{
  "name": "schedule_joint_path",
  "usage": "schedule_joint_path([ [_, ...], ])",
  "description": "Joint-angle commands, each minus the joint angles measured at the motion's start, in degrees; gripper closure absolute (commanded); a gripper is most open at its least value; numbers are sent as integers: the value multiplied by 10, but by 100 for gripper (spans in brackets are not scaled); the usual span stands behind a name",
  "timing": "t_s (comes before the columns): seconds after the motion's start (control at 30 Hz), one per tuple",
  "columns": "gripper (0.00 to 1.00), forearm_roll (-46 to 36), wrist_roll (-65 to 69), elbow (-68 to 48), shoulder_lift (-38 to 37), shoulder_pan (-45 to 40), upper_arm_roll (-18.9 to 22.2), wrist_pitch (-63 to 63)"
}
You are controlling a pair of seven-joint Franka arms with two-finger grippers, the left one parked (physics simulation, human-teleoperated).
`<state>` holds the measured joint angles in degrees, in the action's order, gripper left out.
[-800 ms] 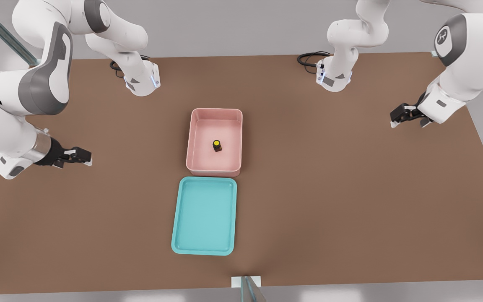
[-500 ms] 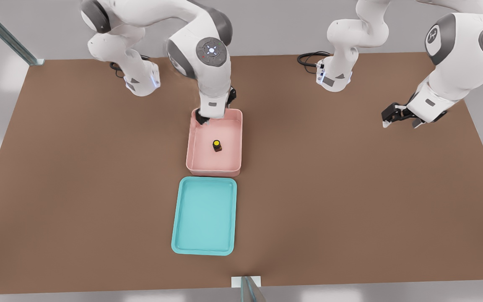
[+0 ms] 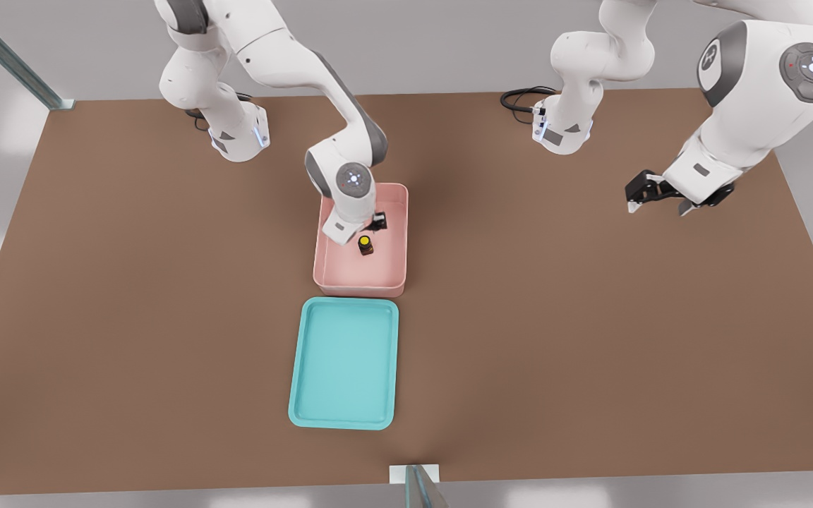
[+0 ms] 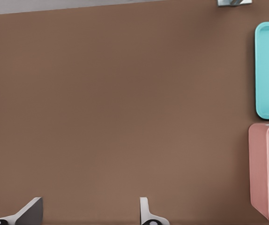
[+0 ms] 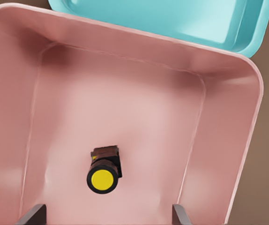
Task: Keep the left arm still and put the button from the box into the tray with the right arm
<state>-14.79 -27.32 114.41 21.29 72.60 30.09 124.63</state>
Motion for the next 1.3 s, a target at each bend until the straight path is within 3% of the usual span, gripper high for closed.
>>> schedule_joint_path([
  [0.0, 0, -17, -130, 17, 0, 3, 1, 125],
  [0.13, 0, -17, -100, 84, 2, 3, -11, 233],
  [0.27, 0, -16, -42, 97, 10, 3, -11, 237],
  [0.43, 0, -17, -41, 114, 17, 3, -46, 283],
  [0.77, 1, -23, -26, 127, 60, -3, -70, 337],
  [0.8, 9, -26, -26, 127, 60, -3, -73, 337],
  [0.83, 28, -27, -26, 127, 60, -3, -73, 337],
  [0.87, 38, -32, -26, 127, 60, -4, -73, 337],
  [0.93, 48, -37, -26, 126, 60, -4, -74, 337],
  [1.03, 52, -38, -26, 122, 57, -6, -74, 331],
  [1.17, 52, -45, 2, 21, 9, -40, -55, 146],
  [1.27, 52, -44, 118, -92, 22, -157, -52, 73],
])
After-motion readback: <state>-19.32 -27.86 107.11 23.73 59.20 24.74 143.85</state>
